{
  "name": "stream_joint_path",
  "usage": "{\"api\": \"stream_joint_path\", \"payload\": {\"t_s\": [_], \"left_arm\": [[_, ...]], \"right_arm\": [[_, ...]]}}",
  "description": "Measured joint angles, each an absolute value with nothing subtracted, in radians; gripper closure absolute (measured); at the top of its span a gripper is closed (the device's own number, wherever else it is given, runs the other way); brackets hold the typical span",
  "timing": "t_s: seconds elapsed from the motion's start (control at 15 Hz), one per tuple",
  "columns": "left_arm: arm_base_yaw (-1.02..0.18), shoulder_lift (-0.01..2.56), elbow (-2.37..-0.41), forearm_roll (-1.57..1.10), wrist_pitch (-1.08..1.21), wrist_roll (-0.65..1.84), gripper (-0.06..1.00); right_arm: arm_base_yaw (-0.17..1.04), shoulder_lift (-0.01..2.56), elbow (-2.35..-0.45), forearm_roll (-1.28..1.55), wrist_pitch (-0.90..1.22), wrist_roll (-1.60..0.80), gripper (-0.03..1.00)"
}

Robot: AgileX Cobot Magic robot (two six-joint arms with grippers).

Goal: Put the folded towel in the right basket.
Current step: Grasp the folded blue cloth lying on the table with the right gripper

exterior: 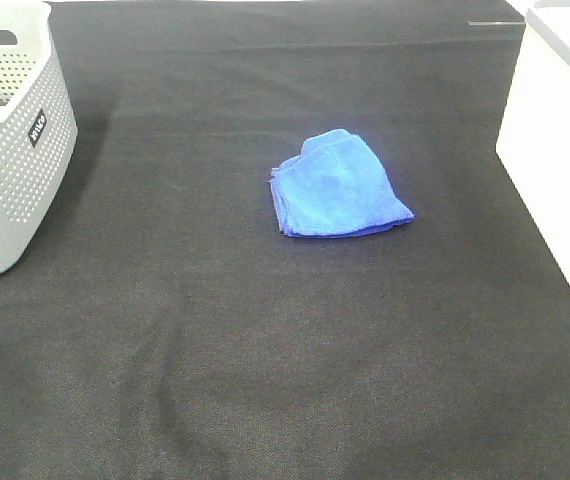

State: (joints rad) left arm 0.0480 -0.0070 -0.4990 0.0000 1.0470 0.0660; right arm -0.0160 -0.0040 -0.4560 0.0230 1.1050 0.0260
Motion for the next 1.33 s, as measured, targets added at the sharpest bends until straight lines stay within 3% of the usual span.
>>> {"api": "stream_joint_path", "payload": {"t_s": [1.33], "left_arm": [[0.048,-0.007,-0.499,0.0,1.047,0.066,-0.05]], "right_arm": [[-0.016,-0.004,-0.455,0.023,1.104,0.026,0.08]]}}
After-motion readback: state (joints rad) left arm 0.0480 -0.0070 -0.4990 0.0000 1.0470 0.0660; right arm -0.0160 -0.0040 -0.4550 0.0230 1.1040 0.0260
